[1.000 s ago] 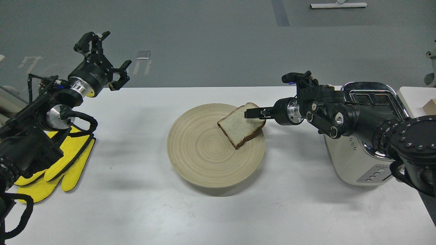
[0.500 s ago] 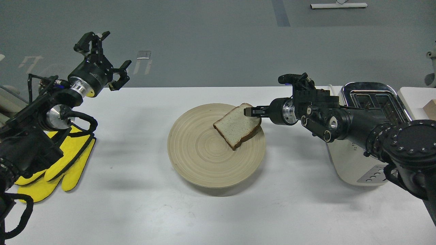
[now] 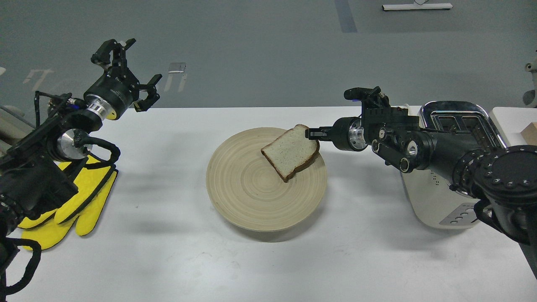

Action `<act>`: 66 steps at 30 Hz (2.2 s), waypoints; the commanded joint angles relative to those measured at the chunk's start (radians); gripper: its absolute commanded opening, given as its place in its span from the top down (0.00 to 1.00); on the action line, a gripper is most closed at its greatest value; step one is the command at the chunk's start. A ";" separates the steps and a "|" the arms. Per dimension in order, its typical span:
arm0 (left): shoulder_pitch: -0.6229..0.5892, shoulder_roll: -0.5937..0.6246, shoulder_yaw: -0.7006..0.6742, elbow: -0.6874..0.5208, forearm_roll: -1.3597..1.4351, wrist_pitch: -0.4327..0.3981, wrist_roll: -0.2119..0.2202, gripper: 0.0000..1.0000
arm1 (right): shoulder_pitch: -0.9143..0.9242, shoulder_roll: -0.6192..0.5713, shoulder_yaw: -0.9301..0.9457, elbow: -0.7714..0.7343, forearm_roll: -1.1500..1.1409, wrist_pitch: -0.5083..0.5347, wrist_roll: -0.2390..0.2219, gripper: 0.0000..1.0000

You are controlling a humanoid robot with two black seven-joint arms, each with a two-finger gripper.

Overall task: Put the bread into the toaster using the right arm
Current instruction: 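Lift the bread slice off the plate and carry it above the toaster, then lower the bread slice into the toaster slot with the right gripper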

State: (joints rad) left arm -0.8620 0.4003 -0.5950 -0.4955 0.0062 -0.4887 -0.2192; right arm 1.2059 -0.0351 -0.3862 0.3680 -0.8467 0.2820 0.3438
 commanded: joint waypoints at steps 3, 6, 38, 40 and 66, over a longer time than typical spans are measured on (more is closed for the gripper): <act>0.000 -0.001 0.000 0.000 0.000 0.000 0.000 0.00 | 0.101 -0.057 0.015 0.084 0.002 -0.004 -0.002 1.00; 0.000 0.000 0.000 0.000 0.000 0.000 0.000 0.00 | 0.190 -0.130 0.017 0.182 0.002 -0.001 -0.006 1.00; 0.000 0.000 0.000 0.000 0.000 0.000 0.000 0.00 | 0.816 -1.506 -0.263 1.217 -0.551 0.097 -0.100 1.00; 0.000 0.000 0.000 0.000 0.000 0.000 0.000 0.00 | 0.804 -1.516 -0.263 1.220 -0.549 0.089 -0.114 1.00; 0.000 -0.001 0.000 0.000 0.000 0.000 0.000 0.00 | 0.716 -1.427 -0.258 1.224 -0.247 0.060 -0.270 1.00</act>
State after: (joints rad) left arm -0.8621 0.4000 -0.5951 -0.4955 0.0060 -0.4887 -0.2193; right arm 1.9404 -1.4845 -0.6451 1.5926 -1.1074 0.3455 0.0790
